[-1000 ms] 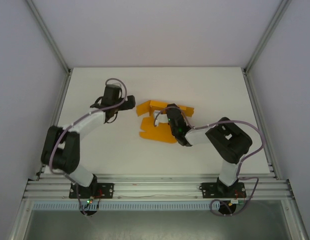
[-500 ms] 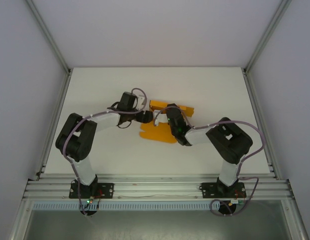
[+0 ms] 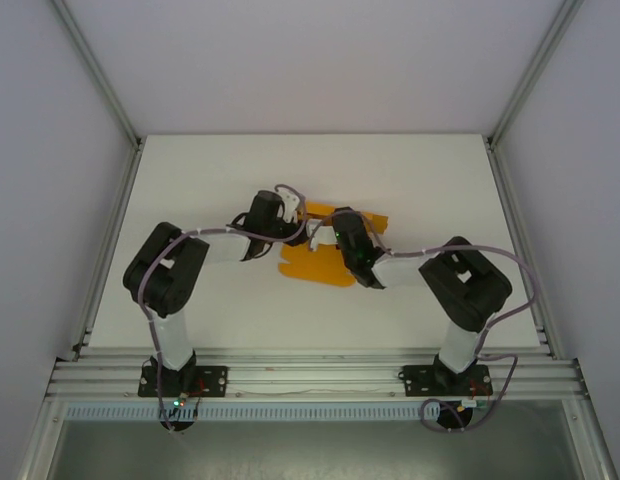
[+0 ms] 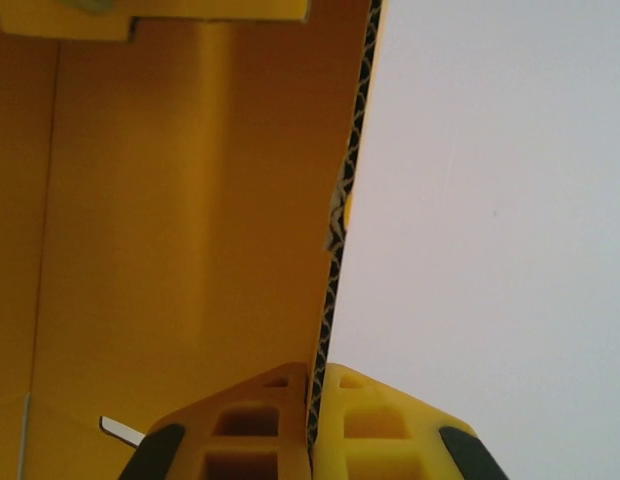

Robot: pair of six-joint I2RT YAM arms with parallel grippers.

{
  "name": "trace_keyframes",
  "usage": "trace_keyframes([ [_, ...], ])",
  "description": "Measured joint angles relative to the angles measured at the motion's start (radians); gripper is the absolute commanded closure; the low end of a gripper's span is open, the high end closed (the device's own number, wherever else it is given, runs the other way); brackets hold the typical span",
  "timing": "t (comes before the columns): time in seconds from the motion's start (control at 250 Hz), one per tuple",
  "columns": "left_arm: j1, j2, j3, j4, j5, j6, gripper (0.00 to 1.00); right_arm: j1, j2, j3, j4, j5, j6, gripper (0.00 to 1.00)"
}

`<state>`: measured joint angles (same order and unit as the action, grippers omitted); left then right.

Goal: Assemble paper box

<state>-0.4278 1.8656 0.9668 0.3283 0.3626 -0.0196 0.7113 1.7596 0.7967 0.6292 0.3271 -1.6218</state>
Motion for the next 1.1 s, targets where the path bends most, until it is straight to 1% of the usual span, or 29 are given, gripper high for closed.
trace_keyframes([
  [0.06, 0.0, 0.022, 0.035, -0.013, 0.004, 0.014, 0.48, -0.006, -0.012, 0.013, -0.047, -0.018, 0.018, 1.0],
  [0.124, 0.0, 0.038, 0.064, -0.021, 0.02, 0.027, 0.58, -0.013, -0.016, 0.027, -0.081, -0.034, 0.024, 1.0],
  [0.232, 0.0, 0.055, 0.092, -0.031, 0.023, 0.036, 0.63, -0.031, -0.016, 0.043, -0.109, -0.05, 0.025, 1.0],
  [0.248, 0.002, 0.057, 0.095, -0.031, 0.023, 0.038, 0.65, -0.032, -0.016, 0.046, -0.113, -0.053, 0.026, 1.0],
  [0.356, 0.003, 0.063, 0.098, -0.018, 0.018, 0.016, 0.82, -0.039, -0.014, 0.059, -0.133, -0.059, 0.032, 1.0],
  [0.408, 0.002, 0.063, 0.098, -0.011, -0.005, 0.02, 0.94, -0.04, -0.012, 0.065, -0.141, -0.058, 0.038, 1.0],
  [0.428, 0.002, 0.063, 0.099, -0.01, -0.019, 0.012, 1.0, -0.041, -0.011, 0.068, -0.144, -0.058, 0.042, 1.0],
  [0.512, -0.021, 0.063, 0.103, -0.011, -0.108, -0.001, 1.0, -0.041, -0.01, 0.074, -0.156, -0.056, 0.063, 1.0],
  [0.576, -0.042, 0.068, 0.111, -0.018, -0.177, -0.026, 1.0, -0.043, -0.01, 0.079, -0.166, -0.058, 0.088, 0.89],
  [0.616, -0.051, 0.069, 0.112, -0.018, -0.212, -0.039, 1.0, -0.045, -0.01, 0.083, -0.175, -0.061, 0.105, 0.77],
  [0.688, -0.056, 0.07, 0.112, -0.016, -0.245, -0.061, 1.0, -0.045, -0.014, 0.087, -0.212, -0.082, 0.149, 0.61],
  [0.743, -0.056, 0.07, 0.111, -0.016, -0.256, -0.071, 1.0, -0.045, -0.02, 0.086, -0.235, -0.098, 0.182, 0.53],
  [0.759, -0.056, 0.07, 0.111, -0.016, -0.26, -0.075, 1.0, -0.045, -0.025, 0.086, -0.245, -0.104, 0.2, 0.47],
  [0.775, -0.056, 0.07, 0.111, -0.016, -0.263, -0.079, 1.0, -0.047, -0.029, 0.084, -0.25, -0.106, 0.204, 0.44],
  [0.787, -0.056, 0.07, 0.111, -0.016, -0.267, -0.081, 1.0, -0.047, -0.033, 0.082, -0.256, -0.111, 0.216, 0.38],
  [0.815, -0.056, 0.07, 0.108, -0.013, -0.272, -0.09, 1.0, -0.05, -0.046, 0.074, -0.263, -0.115, 0.232, 0.19],
  [0.831, -0.056, 0.068, 0.105, -0.01, -0.274, -0.094, 1.0, -0.053, -0.058, 0.069, -0.271, -0.116, 0.258, 0.05],
  [0.839, -0.056, 0.067, 0.103, -0.006, -0.275, -0.096, 1.0, -0.053, -0.063, 0.066, -0.272, -0.116, 0.259, 0.01],
  [0.851, -0.055, 0.066, 0.097, -0.002, -0.278, -0.101, 1.0, -0.054, -0.071, 0.061, -0.276, -0.12, 0.265, 0.0],
  [0.911, -0.049, 0.043, 0.066, 0.005, -0.278, -0.116, 1.0, -0.063, -0.138, 0.037, -0.308, -0.126, 0.327, 0.0],
  [0.987, -0.035, -0.004, 0.026, 0.003, -0.265, -0.143, 1.0, -0.07, -0.257, 0.012, -0.351, -0.136, 0.425, 0.0],
  [1.023, -0.022, -0.026, 0.015, 0.002, -0.243, -0.158, 1.0, -0.072, -0.317, 0.002, -0.358, -0.139, 0.479, 0.0],
  [1.103, 0.023, -0.079, -0.005, 0.013, -0.153, -0.199, 1.0, -0.09, -0.473, -0.034, -0.359, -0.173, 0.637, 0.0],
])
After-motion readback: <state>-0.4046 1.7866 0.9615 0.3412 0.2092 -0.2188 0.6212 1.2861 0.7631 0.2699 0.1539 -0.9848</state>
